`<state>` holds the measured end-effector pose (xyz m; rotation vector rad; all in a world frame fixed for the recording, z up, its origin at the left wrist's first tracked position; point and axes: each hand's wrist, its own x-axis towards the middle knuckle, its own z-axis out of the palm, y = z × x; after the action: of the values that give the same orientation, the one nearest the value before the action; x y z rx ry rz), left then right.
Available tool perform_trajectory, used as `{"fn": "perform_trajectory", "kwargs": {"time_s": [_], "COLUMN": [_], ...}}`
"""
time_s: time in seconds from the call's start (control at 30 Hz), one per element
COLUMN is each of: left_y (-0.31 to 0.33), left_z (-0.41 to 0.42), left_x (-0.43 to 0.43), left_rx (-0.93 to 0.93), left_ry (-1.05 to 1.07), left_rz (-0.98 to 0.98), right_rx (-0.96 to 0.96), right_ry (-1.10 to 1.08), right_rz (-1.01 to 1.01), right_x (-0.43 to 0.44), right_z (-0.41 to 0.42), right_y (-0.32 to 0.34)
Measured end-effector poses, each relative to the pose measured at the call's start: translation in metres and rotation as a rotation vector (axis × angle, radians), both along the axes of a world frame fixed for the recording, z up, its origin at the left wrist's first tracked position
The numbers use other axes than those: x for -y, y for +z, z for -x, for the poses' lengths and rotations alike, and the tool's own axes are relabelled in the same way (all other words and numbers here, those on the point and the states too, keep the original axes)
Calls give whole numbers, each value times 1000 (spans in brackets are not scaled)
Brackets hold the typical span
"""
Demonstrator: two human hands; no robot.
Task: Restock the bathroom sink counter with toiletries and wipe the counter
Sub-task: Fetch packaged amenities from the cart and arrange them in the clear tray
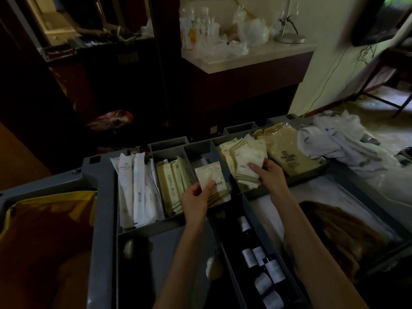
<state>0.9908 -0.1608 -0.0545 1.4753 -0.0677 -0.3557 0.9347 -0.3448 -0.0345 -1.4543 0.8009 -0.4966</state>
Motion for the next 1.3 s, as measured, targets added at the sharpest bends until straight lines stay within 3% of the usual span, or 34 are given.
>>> {"fn": "perform_trajectory", "kwargs": {"time_s": [0.17,0.4,0.6,0.73,0.87,1.17,1.3], "left_y": [5,17,24,27,27,32,30], "left_z": [5,40,72,101,130,218,281], "left_x": [-5,13,31,42,44,-11,-39], "left_rx": [-12,-149,-172,-117,-126,-230,-245], "left_ry": [40,-130,-285,-433,-530,-784,-943], "left_rz": [43,132,135,88,108,163,100], "right_rx": [177,136,101,140,80,92,133], "right_ry": [44,79,-45,-129,-249,-395,-591], "right_rz": [-108,-80,-19,-112,-28,8,18], "right_x": [-13,-32,-45,-55,-63,-134,-184], "right_z": [24,57,107,149,189,291,365], "right_y": [13,4,15,26,24,25,20]}}
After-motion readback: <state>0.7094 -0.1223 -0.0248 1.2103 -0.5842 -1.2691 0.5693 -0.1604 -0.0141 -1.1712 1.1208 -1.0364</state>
